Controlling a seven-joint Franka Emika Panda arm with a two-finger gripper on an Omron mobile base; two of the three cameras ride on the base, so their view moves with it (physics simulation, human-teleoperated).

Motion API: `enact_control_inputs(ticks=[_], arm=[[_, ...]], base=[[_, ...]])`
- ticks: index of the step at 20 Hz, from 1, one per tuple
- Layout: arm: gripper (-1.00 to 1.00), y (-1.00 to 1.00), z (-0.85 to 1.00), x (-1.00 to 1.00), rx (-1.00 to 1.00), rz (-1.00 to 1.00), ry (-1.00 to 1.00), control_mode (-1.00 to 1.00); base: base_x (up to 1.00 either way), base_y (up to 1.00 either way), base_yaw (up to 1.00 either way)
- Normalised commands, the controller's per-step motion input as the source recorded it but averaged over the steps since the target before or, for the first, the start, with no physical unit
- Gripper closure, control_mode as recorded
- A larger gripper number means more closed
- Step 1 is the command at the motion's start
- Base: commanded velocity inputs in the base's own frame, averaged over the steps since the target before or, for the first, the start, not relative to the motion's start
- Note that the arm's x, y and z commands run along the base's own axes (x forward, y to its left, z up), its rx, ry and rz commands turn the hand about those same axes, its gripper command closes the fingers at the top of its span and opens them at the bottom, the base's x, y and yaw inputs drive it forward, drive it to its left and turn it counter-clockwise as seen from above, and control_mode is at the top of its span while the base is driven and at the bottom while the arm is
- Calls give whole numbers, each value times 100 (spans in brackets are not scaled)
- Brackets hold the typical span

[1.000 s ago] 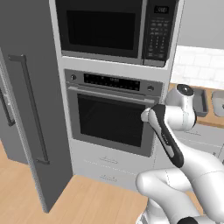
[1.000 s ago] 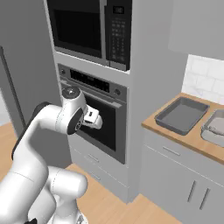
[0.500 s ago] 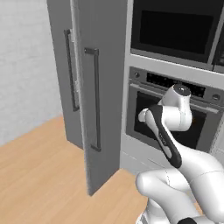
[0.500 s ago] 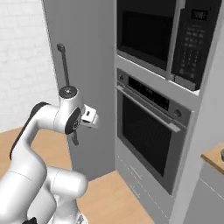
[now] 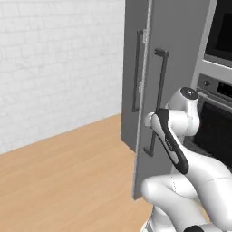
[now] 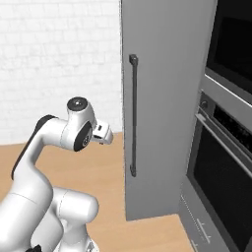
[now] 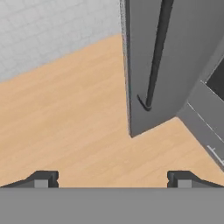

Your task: Place one tomato and one fish in each tupperware on the nearby counter, to pack two identical lunches.

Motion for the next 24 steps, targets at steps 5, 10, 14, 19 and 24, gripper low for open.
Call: enact_control_inputs(ticks=[5, 10, 14, 19, 24], arm=[[-100, 0, 0, 0, 0, 0, 0, 100], [-100, 0, 0, 0, 0, 0, 0, 100], [-100, 0, 0, 0, 0, 0, 0, 100], [-100, 0, 0, 0, 0, 0, 0, 100], [-100, 0, 0, 0, 0, 0, 0, 100]], base=[[12, 100, 45], [100, 92, -7], [100, 75, -48], [90, 70, -75], [53, 63, -86]])
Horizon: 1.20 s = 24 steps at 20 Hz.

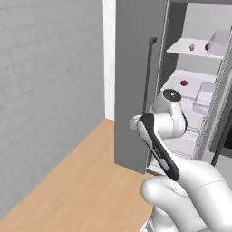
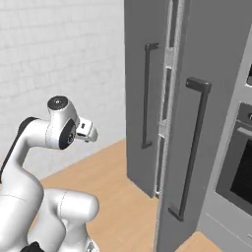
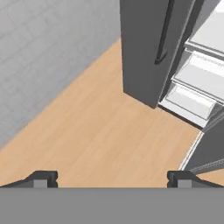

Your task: Place one tomato and one fish in each tupperware on the nearby counter, to pack two identical lunches.

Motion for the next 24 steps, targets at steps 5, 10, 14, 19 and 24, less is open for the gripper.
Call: enact_control_inputs(ticks=[5, 10, 14, 19, 24], arm=[[-100, 0, 0, 0, 0, 0, 0, 100], [-100, 0, 0, 0, 0, 0, 0, 100], [-100, 0, 0, 0, 0, 0, 0, 100], [-100, 0, 0, 0, 0, 0, 0, 100], [-100, 0, 0, 0, 0, 0, 0, 100]], base=[[40, 60, -86], [20, 79, -78], [60, 79, -38], [59, -6, -17], [49, -11, -21]])
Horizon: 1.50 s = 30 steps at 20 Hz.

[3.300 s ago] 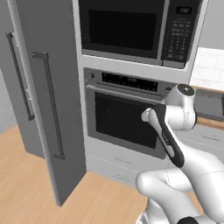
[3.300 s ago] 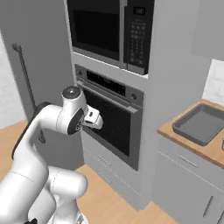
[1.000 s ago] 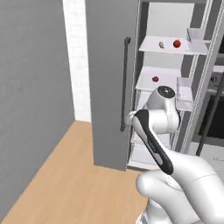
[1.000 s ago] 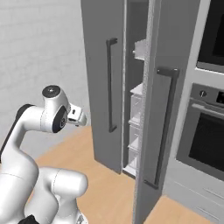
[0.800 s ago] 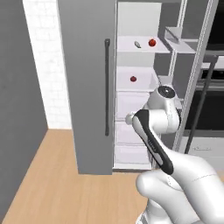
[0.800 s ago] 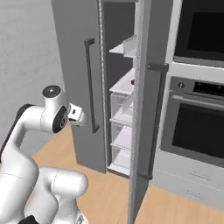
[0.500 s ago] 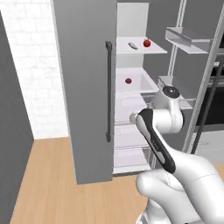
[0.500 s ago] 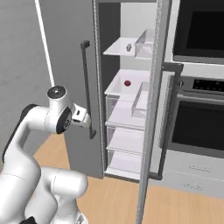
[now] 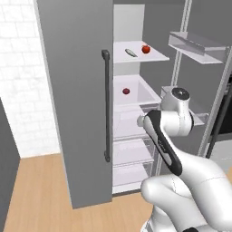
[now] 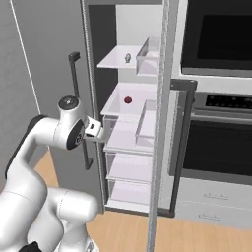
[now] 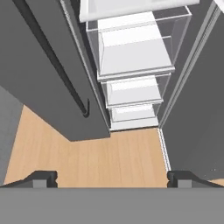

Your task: Place one tomato and one fish in each tupperware on the nearby counter, to pack two identical lunches.

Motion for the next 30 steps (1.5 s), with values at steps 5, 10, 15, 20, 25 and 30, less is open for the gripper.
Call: enact_control_inputs(ticks=[5, 10, 15, 20, 25, 30], arm=[[-100, 0, 0, 0, 0, 0, 0, 100], [-100, 0, 0, 0, 0, 0, 0, 100], [-100, 0, 0, 0, 0, 0, 0, 100], [-100, 0, 0, 0, 0, 0, 0, 100], [-100, 0, 0, 0, 0, 0, 0, 100], [-100, 13, 1, 62, 0, 0, -1, -100]], base=[[44, -25, -2], [59, -4, -3], [60, -29, -9], [70, 0, -5], [54, -25, -6], [10, 0, 0]])
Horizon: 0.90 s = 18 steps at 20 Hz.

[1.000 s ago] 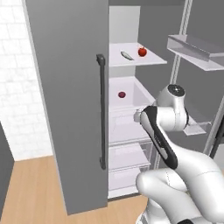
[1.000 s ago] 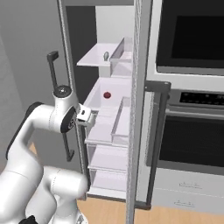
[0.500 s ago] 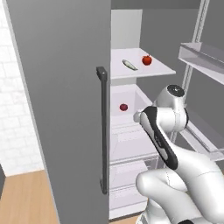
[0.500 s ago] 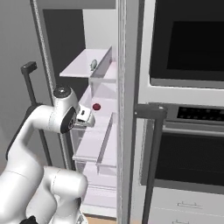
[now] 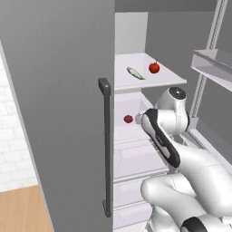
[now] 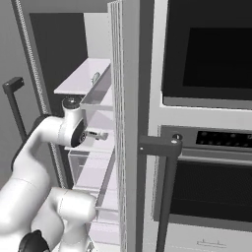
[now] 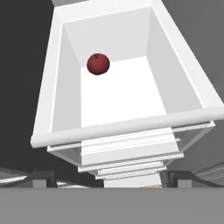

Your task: Place one tomato and one fish in each tupperware on the nearby counter, to pack two identical lunches.

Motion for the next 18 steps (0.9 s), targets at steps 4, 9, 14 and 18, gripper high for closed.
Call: enact_control_inputs(ticks=[4, 9, 14, 18], arm=[[-100, 16, -10, 92, 0, 0, 0, -100], [-100, 4, -9, 95, 0, 0, 1, -100], [-100, 0, -36, 65, 0, 0, 2, -100], [-100, 3, -50, 42, 0, 0, 3, -100]], base=[[0, 0, 0], [0, 0, 0], [0, 0, 0], [0, 0, 0]])
